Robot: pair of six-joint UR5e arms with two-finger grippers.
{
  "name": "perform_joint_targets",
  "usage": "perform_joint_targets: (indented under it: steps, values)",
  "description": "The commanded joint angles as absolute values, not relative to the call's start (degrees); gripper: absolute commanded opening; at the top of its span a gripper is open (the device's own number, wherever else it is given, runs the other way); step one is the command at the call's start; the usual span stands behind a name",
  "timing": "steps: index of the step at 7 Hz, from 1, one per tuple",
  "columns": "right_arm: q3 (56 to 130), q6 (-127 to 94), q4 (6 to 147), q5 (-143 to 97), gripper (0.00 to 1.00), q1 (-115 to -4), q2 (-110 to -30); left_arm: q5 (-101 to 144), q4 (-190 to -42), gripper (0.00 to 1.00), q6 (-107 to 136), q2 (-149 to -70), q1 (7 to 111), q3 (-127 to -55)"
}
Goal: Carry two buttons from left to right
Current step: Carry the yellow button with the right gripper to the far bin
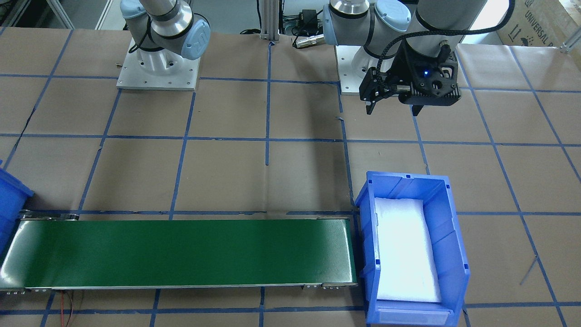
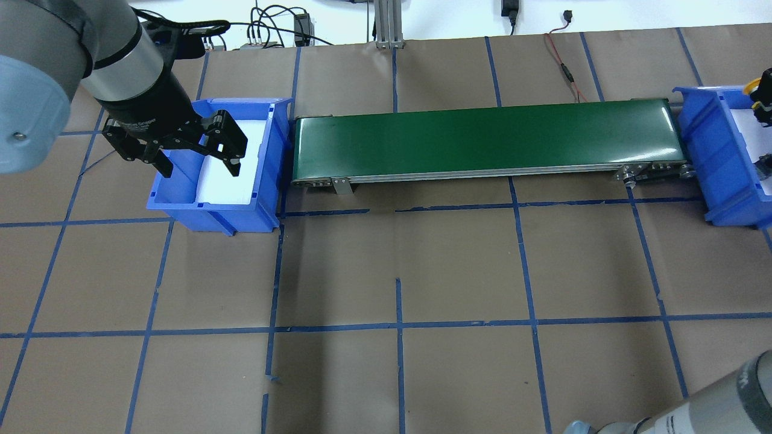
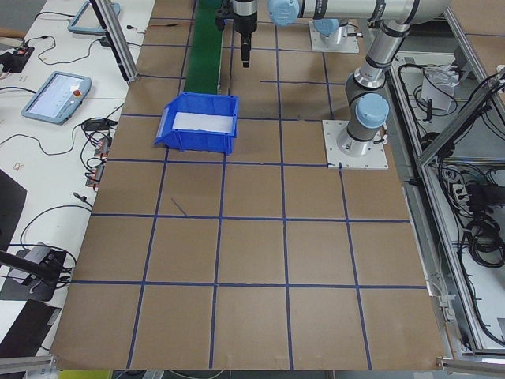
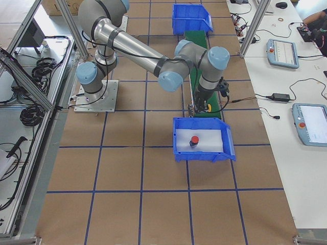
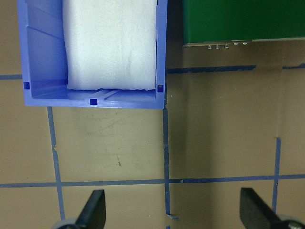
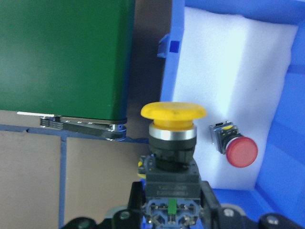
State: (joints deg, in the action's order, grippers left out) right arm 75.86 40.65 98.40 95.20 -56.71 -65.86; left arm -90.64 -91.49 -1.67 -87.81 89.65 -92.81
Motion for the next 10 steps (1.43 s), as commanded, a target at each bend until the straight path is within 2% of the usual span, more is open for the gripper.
perform_joint_targets:
  steps: [1,7,10]
  values:
    - [68.8,44.5,100.3,95.2,0.08,-55.7,-58.6,-90.7,-91.5,1.00,-1.7,-87.8,89.6,-92.8]
    - [66.6,47.2,108.1,95.2,0.08,-55.7,-49.8,-90.6,-91.5,1.00,-1.7,-87.8,89.6,-92.8]
    - [66.9,48.0,109.8,95.4,0.12,-55.7,-48.8,-90.5,-91.5,1.00,-1.7,-87.8,89.6,-92.8]
